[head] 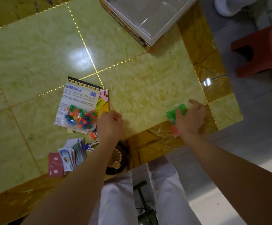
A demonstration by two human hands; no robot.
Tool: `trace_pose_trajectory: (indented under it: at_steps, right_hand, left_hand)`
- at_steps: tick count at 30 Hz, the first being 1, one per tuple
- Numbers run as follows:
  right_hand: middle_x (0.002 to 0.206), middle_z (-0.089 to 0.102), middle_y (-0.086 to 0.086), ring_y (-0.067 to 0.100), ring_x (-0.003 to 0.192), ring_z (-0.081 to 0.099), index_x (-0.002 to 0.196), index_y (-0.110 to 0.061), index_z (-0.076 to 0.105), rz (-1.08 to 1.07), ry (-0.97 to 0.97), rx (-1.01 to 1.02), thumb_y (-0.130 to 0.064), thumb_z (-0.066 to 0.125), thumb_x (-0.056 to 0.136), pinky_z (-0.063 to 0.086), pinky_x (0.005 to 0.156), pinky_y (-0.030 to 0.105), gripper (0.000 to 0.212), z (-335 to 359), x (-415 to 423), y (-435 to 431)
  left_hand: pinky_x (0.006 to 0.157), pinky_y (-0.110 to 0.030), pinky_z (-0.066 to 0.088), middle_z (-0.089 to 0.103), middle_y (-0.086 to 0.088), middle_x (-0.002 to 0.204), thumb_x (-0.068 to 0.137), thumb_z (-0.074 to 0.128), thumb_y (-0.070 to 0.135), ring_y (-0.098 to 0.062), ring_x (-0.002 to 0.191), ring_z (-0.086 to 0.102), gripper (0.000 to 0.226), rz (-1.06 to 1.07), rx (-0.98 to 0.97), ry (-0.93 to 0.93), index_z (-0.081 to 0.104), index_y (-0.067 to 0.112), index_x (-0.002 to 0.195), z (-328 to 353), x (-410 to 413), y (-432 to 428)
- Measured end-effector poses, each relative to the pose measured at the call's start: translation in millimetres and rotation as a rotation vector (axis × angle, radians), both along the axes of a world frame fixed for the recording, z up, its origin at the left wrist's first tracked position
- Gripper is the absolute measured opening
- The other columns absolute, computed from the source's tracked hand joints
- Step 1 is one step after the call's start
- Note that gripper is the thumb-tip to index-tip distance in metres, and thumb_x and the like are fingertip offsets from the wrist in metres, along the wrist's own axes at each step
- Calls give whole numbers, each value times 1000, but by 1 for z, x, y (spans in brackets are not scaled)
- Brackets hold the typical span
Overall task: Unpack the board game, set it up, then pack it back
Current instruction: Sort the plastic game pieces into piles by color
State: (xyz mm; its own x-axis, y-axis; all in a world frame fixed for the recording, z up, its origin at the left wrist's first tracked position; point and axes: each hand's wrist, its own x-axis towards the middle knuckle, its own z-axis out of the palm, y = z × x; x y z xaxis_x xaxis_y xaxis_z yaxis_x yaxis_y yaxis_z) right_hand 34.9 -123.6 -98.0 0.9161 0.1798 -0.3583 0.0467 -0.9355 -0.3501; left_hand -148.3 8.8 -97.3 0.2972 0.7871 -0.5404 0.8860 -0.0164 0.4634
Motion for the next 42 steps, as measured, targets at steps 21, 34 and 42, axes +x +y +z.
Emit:
trace_pose_trajectory:
  at_steps: [21, 34, 42]
  right_hand:
    - [97, 51, 2, 11, 86, 52, 130, -4, 48, 253, 960, 245, -9, 68, 88, 46, 70, 16, 47, -30, -162, 156]
    - [101, 58, 3, 18, 98, 59, 113, -9, 60, 205, 881, 381, -12, 63, 91, 52, 83, 29, 21, -7, -131, 159]
    - [78, 60, 2, 13, 69, 56, 79, -19, 57, 3, 1013, 405, -15, 48, 100, 44, 62, 25, 23, 14, -87, 105]
  left_hand:
    - [89, -40, 42, 61, -15, 102, 80, 76, 32, -34, 102, 56, 31, 233, 10, 23, 62, 12, 98, -48, -132, 107]
    - [75, -29, 50, 62, -6, 87, 93, 61, 12, -17, 82, 60, 3, 510, -238, -554, 58, 13, 91, -13, -83, 101]
    - [73, -31, 52, 74, 0, 93, 85, 67, 39, -16, 88, 70, 33, 367, -774, -490, 63, 15, 107, 15, -38, 56]
